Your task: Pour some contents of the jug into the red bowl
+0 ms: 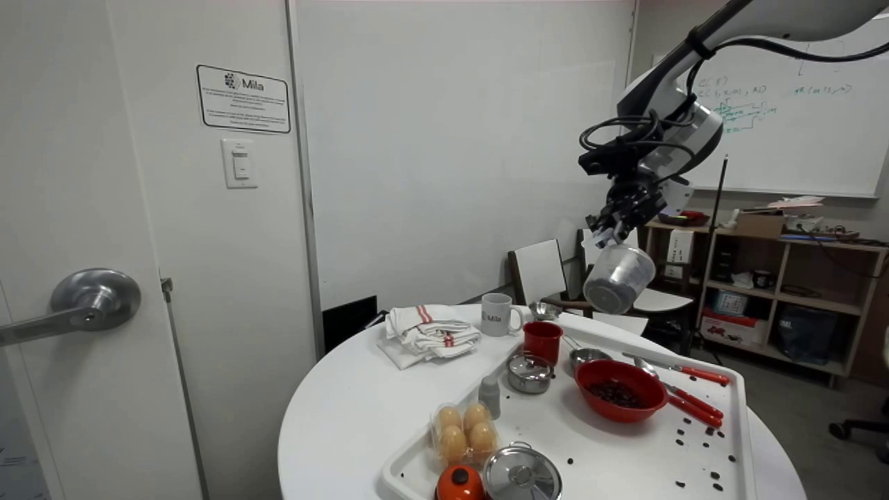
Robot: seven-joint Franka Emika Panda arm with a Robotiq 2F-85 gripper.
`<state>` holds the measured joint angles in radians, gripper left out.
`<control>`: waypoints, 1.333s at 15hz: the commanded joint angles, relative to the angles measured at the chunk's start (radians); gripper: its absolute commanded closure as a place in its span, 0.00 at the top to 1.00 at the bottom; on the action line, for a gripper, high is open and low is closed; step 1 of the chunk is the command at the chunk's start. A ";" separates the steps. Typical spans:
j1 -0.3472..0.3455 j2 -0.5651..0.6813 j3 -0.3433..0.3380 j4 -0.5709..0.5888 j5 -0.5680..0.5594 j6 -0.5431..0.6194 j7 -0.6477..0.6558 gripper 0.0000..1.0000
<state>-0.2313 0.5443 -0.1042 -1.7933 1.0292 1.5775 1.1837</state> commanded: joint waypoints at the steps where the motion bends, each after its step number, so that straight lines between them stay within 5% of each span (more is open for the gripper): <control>1: -0.011 0.037 -0.018 0.036 0.040 -0.089 -0.052 0.12; 11: -0.016 0.097 -0.036 0.093 0.073 -0.246 -0.169 0.12; 20: -0.001 0.097 -0.068 0.090 0.079 -0.209 -0.125 0.12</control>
<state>-0.2457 0.6360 -0.1536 -1.7165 1.0861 1.3709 1.0385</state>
